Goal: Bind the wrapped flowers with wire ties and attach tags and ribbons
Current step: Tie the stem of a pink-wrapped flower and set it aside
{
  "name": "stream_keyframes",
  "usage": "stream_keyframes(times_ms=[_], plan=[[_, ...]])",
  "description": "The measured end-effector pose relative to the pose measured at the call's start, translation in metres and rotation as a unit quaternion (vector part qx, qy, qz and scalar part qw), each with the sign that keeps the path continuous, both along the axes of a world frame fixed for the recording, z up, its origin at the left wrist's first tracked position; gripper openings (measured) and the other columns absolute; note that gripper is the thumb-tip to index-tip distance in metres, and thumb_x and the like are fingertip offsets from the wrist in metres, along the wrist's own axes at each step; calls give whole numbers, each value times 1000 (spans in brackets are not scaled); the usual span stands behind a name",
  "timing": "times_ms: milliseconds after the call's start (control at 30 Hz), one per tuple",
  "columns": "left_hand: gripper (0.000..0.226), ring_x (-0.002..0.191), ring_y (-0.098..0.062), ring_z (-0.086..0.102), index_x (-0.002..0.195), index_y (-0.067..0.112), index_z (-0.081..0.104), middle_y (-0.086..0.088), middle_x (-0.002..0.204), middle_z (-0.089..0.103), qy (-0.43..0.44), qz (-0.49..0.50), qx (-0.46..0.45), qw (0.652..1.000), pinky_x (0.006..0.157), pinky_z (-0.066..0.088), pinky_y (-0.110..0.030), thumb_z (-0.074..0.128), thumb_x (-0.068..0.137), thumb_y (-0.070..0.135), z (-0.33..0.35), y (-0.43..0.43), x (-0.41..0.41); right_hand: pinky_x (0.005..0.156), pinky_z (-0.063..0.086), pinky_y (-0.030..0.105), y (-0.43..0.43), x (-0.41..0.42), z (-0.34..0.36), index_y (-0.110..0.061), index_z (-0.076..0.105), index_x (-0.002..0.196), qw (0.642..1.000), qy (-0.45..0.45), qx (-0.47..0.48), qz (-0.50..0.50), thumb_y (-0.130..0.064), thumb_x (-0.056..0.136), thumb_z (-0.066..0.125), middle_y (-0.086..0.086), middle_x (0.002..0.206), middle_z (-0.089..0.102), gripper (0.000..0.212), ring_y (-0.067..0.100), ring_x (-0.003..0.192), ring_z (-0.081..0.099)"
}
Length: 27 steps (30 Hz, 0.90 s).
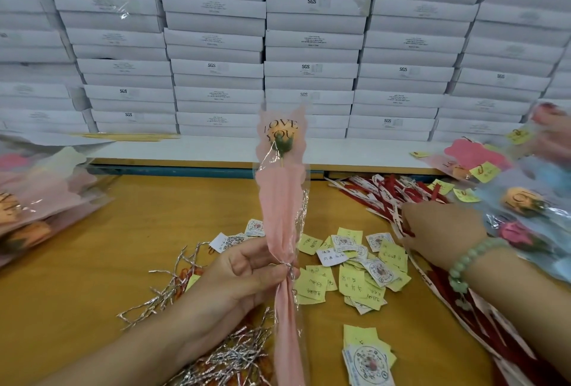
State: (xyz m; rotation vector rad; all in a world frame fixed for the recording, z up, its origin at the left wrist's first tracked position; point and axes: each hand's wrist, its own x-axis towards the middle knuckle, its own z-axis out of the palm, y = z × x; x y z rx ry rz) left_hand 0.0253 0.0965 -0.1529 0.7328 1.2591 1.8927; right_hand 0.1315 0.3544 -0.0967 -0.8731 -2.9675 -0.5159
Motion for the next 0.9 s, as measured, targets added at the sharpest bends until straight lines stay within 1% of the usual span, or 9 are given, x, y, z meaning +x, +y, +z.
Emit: stream_keyframes(times_ms=[133,267,367,433,533,600,667,767,900], plan=[[41,89,-16,70,110,11,73,-9,101,73,2,4,-5,1000,75,56,-24,77,69,7,-1,-1,1,56,42,20,12,-3,-8,-24,56,97,1000,14,19,1,-23,98,49,-7,89,61,7,12,81,61],[40,89,-16,70,109,11,74,-8,100,73,7,0,-6,1000,76,56,-24,82,71,9,0,0,1,47,32,20,16,-6,-8,-24,55,101,997,41,58,2,-21,99,47,-8,88,58,9,12,78,58],[39,88,-17,70,109,12,74,-10,99,73,10,6,-11,1000,76,56,-24,81,70,7,0,0,1,60,46,30,18,-8,-3,-20,57,101,984,169,26,56,-19,100,45,-3,93,63,12,18,80,60],[39,88,-18,70,110,11,73,-12,101,72,11,5,-13,1000,77,56,-24,76,72,4,-1,0,1,57,40,27,9,-6,7,-19,62,95,935,315,-112,122,-23,101,46,-1,83,64,18,11,67,56],[41,92,-19,69,113,9,71,-13,108,71,9,0,-13,1000,78,56,-26,74,73,3,-1,0,1,43,24,11,-23,0,28,-21,67,90,787,465,-338,222,-23,99,51,-10,57,51,19,6,42,36],[41,94,-20,69,114,8,71,-14,112,70,10,-1,-14,1000,80,56,-27,73,74,3,-1,0,1,41,25,8,-52,8,37,-19,70,92,692,482,-462,274,-22,97,52,-15,53,46,18,2,42,33],[40,94,-21,68,113,7,71,-14,110,70,10,0,-13,1000,80,56,-28,75,73,3,0,1,2,44,31,6,-80,15,38,-23,74,96,654,428,-529,329,-23,96,55,-20,60,54,18,0,47,36],[43,91,-22,68,106,2,72,-20,104,70,11,12,-14,1000,80,56,-32,81,64,8,1,2,3,52,35,5,-113,17,21,-23,74,100,670,292,-544,412,-12,93,60,-28,77,63,19,-4,56,48],[32,93,-27,70,105,5,74,-22,111,70,17,9,-34,999,73,59,-28,79,74,0,4,3,5,64,48,20,-123,11,-6,-21,75,90,729,224,-536,363,-14,88,70,-13,74,70,9,1,66,61]])
